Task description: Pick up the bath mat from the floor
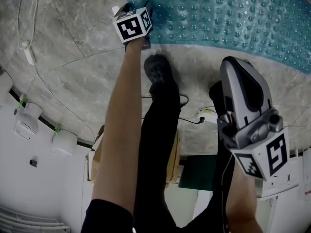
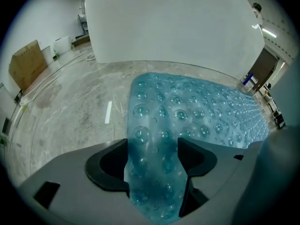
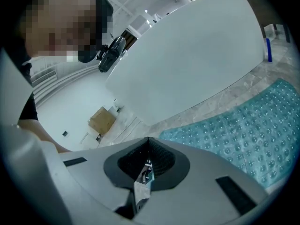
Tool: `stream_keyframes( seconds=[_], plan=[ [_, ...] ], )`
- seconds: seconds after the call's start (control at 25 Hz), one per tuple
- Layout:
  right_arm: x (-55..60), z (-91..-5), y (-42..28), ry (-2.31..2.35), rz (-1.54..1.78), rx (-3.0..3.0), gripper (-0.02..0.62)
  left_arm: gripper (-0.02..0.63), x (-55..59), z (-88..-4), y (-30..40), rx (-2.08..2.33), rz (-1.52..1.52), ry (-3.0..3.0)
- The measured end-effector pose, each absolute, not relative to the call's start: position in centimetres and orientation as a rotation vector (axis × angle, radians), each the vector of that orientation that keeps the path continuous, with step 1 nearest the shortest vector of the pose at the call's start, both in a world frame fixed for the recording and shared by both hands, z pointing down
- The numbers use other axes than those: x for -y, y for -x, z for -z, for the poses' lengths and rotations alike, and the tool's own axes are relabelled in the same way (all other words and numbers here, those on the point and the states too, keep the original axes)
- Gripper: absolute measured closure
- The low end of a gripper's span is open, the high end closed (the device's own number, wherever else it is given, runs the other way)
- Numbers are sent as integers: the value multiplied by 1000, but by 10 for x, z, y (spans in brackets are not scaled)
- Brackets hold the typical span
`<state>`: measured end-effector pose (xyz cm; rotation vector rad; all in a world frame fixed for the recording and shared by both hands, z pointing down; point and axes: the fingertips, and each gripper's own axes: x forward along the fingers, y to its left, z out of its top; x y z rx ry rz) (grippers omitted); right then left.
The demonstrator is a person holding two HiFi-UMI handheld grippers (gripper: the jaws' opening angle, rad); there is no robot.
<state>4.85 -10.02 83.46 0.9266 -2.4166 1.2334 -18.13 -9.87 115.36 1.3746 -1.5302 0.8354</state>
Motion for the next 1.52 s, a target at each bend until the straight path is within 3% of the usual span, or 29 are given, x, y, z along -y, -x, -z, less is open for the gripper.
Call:
stream_keyframes(
  seconds=[0.2,0.44,0.8,1.52],
  plan=[
    [108,-831,-50,-944,-1233,2425,583,395,99,-1148,167,1496,-830,-1395],
    [114,-834,-56,-958,-1139,2438,583,463,98,-1130,153,1455,-939,-1413],
    [94,-800,-85,-963,-1043,2397,583,549,97,-1038,104,1354,-928,-1555],
    [133,-528,-161,-1107,-847,2487,583,574,121,-769,-40,1200,-752,-1717]
  ],
)
